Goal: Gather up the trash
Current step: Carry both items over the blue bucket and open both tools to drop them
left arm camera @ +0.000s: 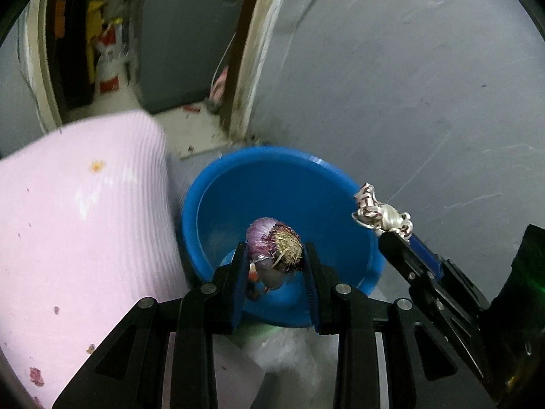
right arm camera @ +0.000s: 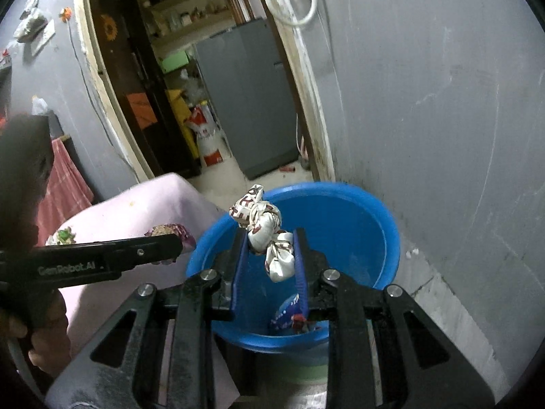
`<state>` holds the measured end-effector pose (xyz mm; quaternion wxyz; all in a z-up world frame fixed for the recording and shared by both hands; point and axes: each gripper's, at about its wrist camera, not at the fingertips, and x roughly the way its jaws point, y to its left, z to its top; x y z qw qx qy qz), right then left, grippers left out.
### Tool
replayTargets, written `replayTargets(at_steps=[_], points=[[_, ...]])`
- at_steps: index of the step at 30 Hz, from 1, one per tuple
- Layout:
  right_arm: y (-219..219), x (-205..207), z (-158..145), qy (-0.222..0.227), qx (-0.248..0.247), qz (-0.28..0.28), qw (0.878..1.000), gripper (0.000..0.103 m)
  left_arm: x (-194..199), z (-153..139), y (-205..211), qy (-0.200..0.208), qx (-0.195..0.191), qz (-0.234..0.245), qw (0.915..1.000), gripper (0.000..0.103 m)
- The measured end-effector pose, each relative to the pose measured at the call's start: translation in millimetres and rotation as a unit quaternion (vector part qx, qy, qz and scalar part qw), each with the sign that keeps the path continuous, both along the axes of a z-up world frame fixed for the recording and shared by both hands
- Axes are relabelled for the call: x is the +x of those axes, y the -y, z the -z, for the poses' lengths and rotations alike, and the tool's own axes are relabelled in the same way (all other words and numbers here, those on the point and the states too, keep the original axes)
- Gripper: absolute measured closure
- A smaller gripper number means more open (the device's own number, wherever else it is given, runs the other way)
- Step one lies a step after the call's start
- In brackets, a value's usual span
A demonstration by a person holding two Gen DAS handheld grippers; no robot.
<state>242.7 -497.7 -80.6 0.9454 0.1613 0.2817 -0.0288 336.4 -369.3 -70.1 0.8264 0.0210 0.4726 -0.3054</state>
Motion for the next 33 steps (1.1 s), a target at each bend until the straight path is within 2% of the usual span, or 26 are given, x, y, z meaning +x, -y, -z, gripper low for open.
replayTargets(at_steps=[3, 5, 13, 18, 20, 23, 28, 30, 33], points=[[0.9, 3.3, 9.6, -0.015, 0.012, -0.001, 1.0, 0.075, 2.8, 14.3, 0.7, -0.025, 0.01, -0.009, 0.9996, 0.076], [1.5, 7.6, 13.5, -0.022, 0.017, -0.002, 1.0, 0.074, 2.2, 19.3, -0.4, -0.027, 0.014, -0.012, 0.9995, 0.075], [4.7, 11.1, 11.3, -0.037, 0.015, 0.005, 0.999, 0.072, 11.9, 18.0, 0.5, -0.031, 0.023, -0.001, 0.9992, 0.072], [4.1, 11.1, 5.0, -0.031, 0.01, 0.012, 0.999, 0.071, 12.5, 16.0, 0.9, -0.034, 0.018, 0.0, 0.9993, 0.07], [5.4, 7.9, 0.3, -0.026, 0.007, 0.017, 1.0, 0.07, 10.7, 10.8, -4.4, -0.031, 0.007, 0.002, 0.9995, 0.066], [6.5, 1.7, -7.4, -0.015, 0.002, 0.026, 1.0, 0.064, 8.3, 3.9, -6.4, -0.02, -0.005, -0.002, 0.9998, 0.057], [7.5, -9.9, -28.0, 0.007, -0.011, 0.041, 0.999, 0.053, 4.8, -12.9, -13.1, -0.014, -0.031, -0.012, 0.9993, 0.054], [6.0, -14.1, -38.0, 0.02, -0.017, 0.045, 0.999, 0.049, 0.5, -24.9, -20.3, 0.003, -0.045, -0.017, 0.9988, 0.053], [1.4, -22.4, -55.2, 0.044, -0.03, 0.053, 0.997, 0.039, -7.0, -45.1, -37.0, 0.04, -0.061, -0.025, 0.997, 0.046]])
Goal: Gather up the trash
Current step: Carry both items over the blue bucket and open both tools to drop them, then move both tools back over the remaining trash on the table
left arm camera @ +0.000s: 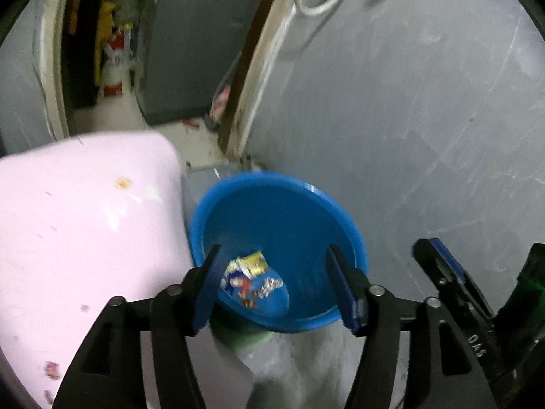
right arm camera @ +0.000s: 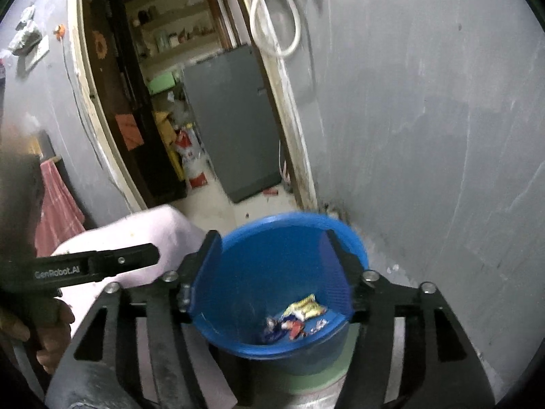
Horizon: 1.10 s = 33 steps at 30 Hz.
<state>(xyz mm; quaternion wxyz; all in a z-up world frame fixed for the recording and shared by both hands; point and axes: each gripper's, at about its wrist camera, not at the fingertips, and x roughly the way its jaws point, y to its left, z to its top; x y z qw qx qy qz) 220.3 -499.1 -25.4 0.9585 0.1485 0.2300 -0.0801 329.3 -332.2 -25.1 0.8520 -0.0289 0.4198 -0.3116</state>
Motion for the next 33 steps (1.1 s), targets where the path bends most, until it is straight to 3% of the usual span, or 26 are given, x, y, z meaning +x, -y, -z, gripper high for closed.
replayTargets(at_steps=[6, 9, 11, 18, 27, 33], points=[[-18.5, -18.0, -42.9, 0.063, -0.027, 0.001, 0.998, 0.016, -15.9, -45.9, -44.1, 0.073, -0.04, -0.041, 0.9957, 0.032], [-33.1, -25.2, -63.1, 0.094, -0.038, -0.007, 0.995, 0.001, -24.8, -67.8, -67.9, 0.114, -0.055, -0.056, 0.9904, 0.018], [-43.6, -29.3, -74.3, 0.115, -0.043, -0.014, 0.992, 0.0, -33.0, -83.0, -87.4, 0.147, -0.061, -0.071, 0.9847, 0.006], [-95.7, -39.9, -107.0, 0.171, -0.073, -0.051, 0.981, 0.0, -67.7, -122.1, -146.5, 0.238, -0.06, -0.118, 0.9622, 0.003], [-173.7, -40.3, -129.8, 0.216, -0.108, -0.116, 0.963, 0.0, -103.4, -147.7, -225.9, 0.29, -0.038, -0.184, 0.9383, 0.002], [-221.3, -21.2, -128.4, 0.222, -0.103, -0.163, 0.956, 0.0, -105.7, -140.0, -276.5, 0.307, -0.009, -0.241, 0.9208, 0.002]])
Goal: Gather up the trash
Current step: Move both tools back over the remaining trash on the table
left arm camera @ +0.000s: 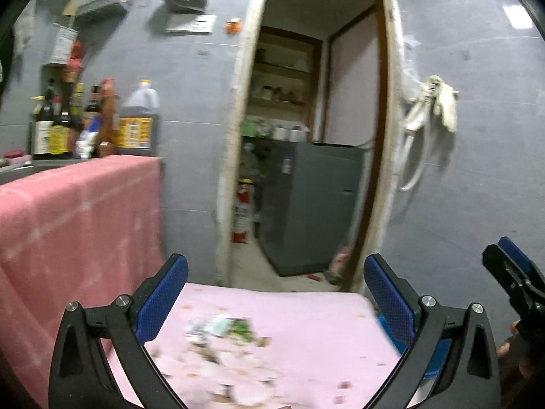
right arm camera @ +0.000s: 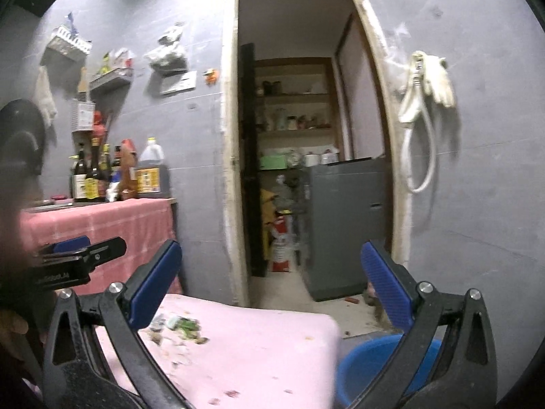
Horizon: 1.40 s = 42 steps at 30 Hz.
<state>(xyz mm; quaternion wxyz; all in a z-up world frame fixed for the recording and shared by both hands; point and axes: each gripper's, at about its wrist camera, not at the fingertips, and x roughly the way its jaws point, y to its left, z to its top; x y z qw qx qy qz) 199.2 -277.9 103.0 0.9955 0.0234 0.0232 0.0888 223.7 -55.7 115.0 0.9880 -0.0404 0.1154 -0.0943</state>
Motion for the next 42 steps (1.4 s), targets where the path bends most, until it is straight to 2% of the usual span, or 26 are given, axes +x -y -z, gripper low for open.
replayTargets(at_steps=[4, 9, 15, 20, 23, 25, 27, 29, 30, 35, 37, 42], points=[[-27.2, 19.3, 8.7, -0.016, -0.008, -0.028, 0.999, 0.0, 10.5, 14.3, -34.3, -0.007, 0.01, -0.043, 0.999, 0.002], [-57.2, 51.1, 32.0, -0.057, -0.022, -0.055, 0.997, 0.0, 27.0, 51.7, -65.3, -0.033, 0.039, -0.068, 0.9964, 0.002], [-80.5, 90.0, 69.1, -0.109, -0.039, -0.078, 0.99, 0.0, 55.4, 99.7, -87.1, -0.09, 0.045, -0.066, 0.9927, 0.002], [-92.3, 119.8, 101.9, -0.174, -0.062, -0.09, 0.979, 0.001, 78.4, 130.7, -91.9, -0.142, 0.044, -0.047, 0.9878, 0.002], [-98.3, 135.4, 117.4, -0.213, -0.084, -0.097, 0.969, 0.009, 92.9, 145.3, -89.9, -0.181, 0.041, -0.027, 0.9822, 0.002], [-101.0, 145.9, 127.0, -0.244, -0.091, -0.109, 0.959, 0.022, 101.9, 153.0, -88.0, -0.199, 0.041, -0.018, 0.979, 0.004], [-103.0, 154.6, 134.7, -0.27, -0.091, -0.119, 0.951, 0.028, 110.1, 157.4, -87.2, -0.215, 0.036, -0.012, 0.9759, 0.009], [-105.4, 164.0, 142.9, -0.3, -0.087, -0.134, 0.941, 0.032, 120.5, 162.7, -88.2, -0.238, 0.023, 0.001, 0.971, 0.022], [-107.3, 168.2, 146.0, -0.313, -0.088, -0.139, 0.935, 0.035, 127.1, 165.8, -88.3, -0.251, 0.017, 0.006, 0.9678, 0.025], [-120.5, 183.9, 157.8, -0.356, -0.104, -0.156, 0.915, 0.046, 149.4, 166.6, -90.0, -0.282, -0.004, 0.022, 0.9592, 0.043], [-122.3, 191.1, 164.5, -0.377, -0.102, -0.162, 0.906, 0.054, 156.3, 167.1, -90.2, -0.292, -0.009, 0.029, 0.956, 0.049], [-123.0, 206.1, 176.4, -0.417, -0.089, -0.178, 0.887, 0.065, 165.6, 170.4, -89.9, -0.307, -0.007, 0.037, 0.9509, 0.057]])
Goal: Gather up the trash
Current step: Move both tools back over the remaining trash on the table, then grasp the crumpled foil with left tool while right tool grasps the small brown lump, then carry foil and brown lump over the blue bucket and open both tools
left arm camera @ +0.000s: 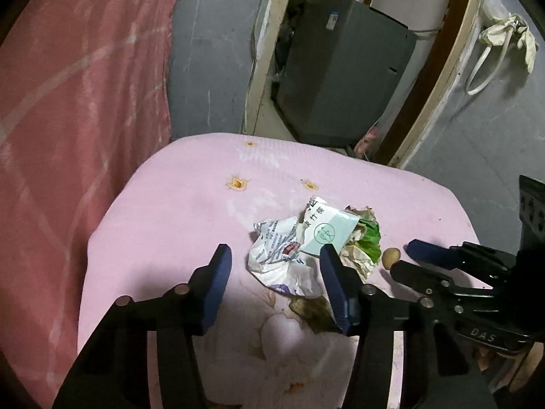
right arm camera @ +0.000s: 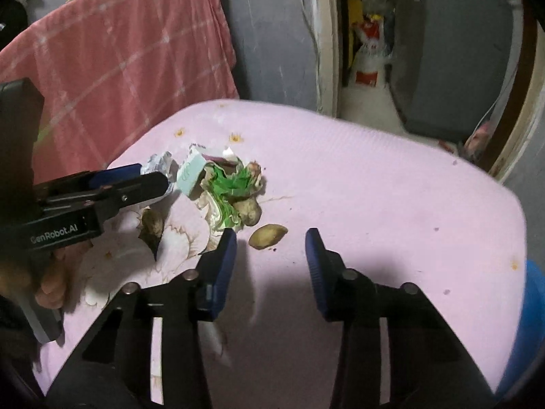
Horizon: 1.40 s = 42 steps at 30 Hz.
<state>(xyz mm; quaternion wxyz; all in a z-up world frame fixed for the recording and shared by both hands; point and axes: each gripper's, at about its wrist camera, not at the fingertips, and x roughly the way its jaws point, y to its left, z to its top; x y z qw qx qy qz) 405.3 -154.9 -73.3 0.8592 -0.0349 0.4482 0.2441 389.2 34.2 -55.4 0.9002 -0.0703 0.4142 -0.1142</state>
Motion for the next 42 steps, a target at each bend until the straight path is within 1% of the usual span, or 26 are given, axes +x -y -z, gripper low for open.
replayTargets(at_steps=[2, 5, 9, 10, 12, 14, 18, 21, 23, 26, 31, 34, 36, 37, 40, 42], points=[[-1.6, 3.3, 3.3, -0.009, -0.002, -0.003, 1.0, 0.066, 4.4, -1.3, 0.4, -0.003, 0.002, 0.0, 1.0, 0.062], [-5.9, 4.1, 3.8, -0.008, -0.013, -0.01, 1.0, 0.07, 7.9, -2.5, -0.2, -0.005, 0.007, -0.006, 0.9999, 0.07], [-11.2, 2.3, 3.9, -0.004, -0.023, -0.021, 1.0, 0.08, 7.6, -2.1, 0.9, -0.007, 0.008, -0.005, 0.9999, 0.076], [-11.4, 0.5, 3.9, -0.004, -0.025, -0.024, 0.999, 0.081, 8.3, -1.8, 1.5, -0.007, 0.007, -0.006, 0.9999, 0.079], [-13.2, -0.7, 4.0, -0.003, -0.025, -0.027, 0.999, 0.082, 6.2, -2.3, 0.7, -0.008, 0.002, -0.007, 0.9999, 0.081], [-12.1, -3.8, 3.2, -0.003, -0.021, -0.029, 0.999, 0.082, 9.5, -3.5, -0.2, -0.008, -0.001, -0.008, 0.9999, 0.085], [-6.7, -10.5, -0.9, 0.004, -0.004, -0.024, 1.0, 0.083, 0.7, -5.4, 0.8, -0.007, -0.005, -0.015, 0.9998, 0.088], [1.4, -21.3, -6.4, 0.017, 0.016, -0.017, 1.0, 0.083, -9.7, -8.3, 3.5, 0.005, 0.002, -0.021, 0.9998, 0.09], [7.9, -29.7, -11.2, 0.03, 0.032, -0.01, 0.999, 0.083, -16.1, -11.5, 4.7, 0.014, -0.003, -0.023, 0.9996, 0.091], [19.1, -47.5, -21.0, 0.062, 0.05, 0.002, 0.997, 0.083, -31.5, -22.3, 9.5, 0.036, -0.019, -0.02, 0.999, 0.091], [38.0, -79.5, -51.4, 0.144, 0.067, 0.025, 0.987, 0.083, -62.4, -49.5, 30.9, 0.096, -0.025, -0.004, 0.995, 0.091], [51.8, -100.0, -78.1, 0.203, 0.072, 0.041, 0.976, 0.083, -79.2, -70.3, 48.3, 0.135, -0.038, 0.008, 0.9901, 0.091], [60.8, -110.5, -92.1, 0.233, 0.075, 0.049, 0.968, 0.083, -87.7, -82.6, 60.7, 0.156, -0.049, 0.015, 0.9865, 0.091], [67.4, -118.8, -101.7, 0.254, 0.075, 0.056, 0.963, 0.083, -92.8, -89.5, 67.5, 0.167, -0.055, 0.018, 0.9842, 0.091], [84.6, -139.1, -122.1, 0.299, 0.071, 0.074, 0.949, 0.083, -105.2, -108.7, 87.9, 0.204, -0.065, 0.033, 0.9763, 0.091], [97.7, -149.4, -133.3, 0.322, 0.07, 0.087, 0.94, 0.083, -114.6, -122.3, 106.4, 0.228, -0.071, 0.047, 0.9701, 0.091]])
